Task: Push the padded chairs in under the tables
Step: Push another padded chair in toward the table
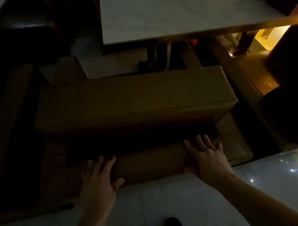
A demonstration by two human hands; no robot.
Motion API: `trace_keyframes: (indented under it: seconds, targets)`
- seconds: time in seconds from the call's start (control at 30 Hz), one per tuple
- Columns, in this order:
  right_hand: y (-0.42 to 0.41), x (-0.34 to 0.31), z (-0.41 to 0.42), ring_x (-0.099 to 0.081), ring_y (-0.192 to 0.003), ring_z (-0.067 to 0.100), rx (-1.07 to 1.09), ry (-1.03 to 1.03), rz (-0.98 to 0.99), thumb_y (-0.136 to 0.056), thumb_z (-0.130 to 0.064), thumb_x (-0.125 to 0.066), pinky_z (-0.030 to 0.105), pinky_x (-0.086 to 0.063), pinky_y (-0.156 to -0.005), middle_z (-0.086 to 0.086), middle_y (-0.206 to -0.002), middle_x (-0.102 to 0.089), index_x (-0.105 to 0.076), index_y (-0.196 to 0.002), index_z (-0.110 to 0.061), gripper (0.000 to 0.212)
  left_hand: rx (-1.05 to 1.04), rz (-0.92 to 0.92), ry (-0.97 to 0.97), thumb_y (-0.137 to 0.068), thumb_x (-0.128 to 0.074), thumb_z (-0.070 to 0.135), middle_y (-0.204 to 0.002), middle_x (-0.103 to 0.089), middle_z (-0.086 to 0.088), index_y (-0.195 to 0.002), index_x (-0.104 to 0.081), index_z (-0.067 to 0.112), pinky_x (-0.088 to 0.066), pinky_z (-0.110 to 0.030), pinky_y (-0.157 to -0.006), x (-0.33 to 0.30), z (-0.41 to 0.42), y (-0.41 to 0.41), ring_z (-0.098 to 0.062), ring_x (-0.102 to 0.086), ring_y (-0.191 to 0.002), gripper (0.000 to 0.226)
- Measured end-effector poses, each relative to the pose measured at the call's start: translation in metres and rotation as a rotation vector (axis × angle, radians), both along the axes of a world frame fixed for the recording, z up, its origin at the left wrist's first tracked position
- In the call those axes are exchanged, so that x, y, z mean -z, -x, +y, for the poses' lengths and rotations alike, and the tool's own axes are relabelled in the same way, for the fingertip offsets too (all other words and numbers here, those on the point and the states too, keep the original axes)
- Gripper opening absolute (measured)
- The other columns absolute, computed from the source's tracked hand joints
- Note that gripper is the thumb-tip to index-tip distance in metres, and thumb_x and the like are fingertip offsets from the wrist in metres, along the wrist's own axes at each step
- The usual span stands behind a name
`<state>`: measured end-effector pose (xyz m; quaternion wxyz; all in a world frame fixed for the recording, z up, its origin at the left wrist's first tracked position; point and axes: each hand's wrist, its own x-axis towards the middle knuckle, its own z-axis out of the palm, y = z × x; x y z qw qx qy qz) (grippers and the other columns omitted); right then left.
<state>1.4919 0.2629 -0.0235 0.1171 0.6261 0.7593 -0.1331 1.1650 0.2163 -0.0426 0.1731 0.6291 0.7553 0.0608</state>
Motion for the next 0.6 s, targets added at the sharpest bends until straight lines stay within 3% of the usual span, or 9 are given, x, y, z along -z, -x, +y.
trace_keyframes:
  seconds: [0.27, 0.6]
  targets:
    - [0.002, 0.000, 0.007, 0.007, -0.150, 0.039, 0.012, -0.026, 0.028, -0.088, -0.067, -0.049, 0.069, -0.011, -0.115, 0.014, -0.165, 0.002, 0.004, -0.155, -0.036, 0.091, -0.005, 0.048, -0.002, -0.086, -0.061, 0.055, -0.159, -0.027, 0.000, -0.148, -0.030, 0.040, -0.029, -0.056, -0.113, -0.007, 0.004, -0.002, -0.031, -0.014, -0.147, 0.070]
    - [-0.001, -0.001, 0.002, 0.005, -0.151, 0.038, 0.005, -0.034, 0.049, -0.089, -0.064, -0.051, 0.068, -0.010, -0.116, 0.014, -0.165, 0.000, -0.002, -0.156, -0.035, 0.089, -0.024, 0.054, -0.016, -0.084, -0.067, 0.051, -0.155, -0.036, -0.003, -0.146, -0.038, 0.037, -0.033, -0.055, -0.110, -0.010, -0.004, -0.006, -0.032, -0.021, -0.145, 0.070]
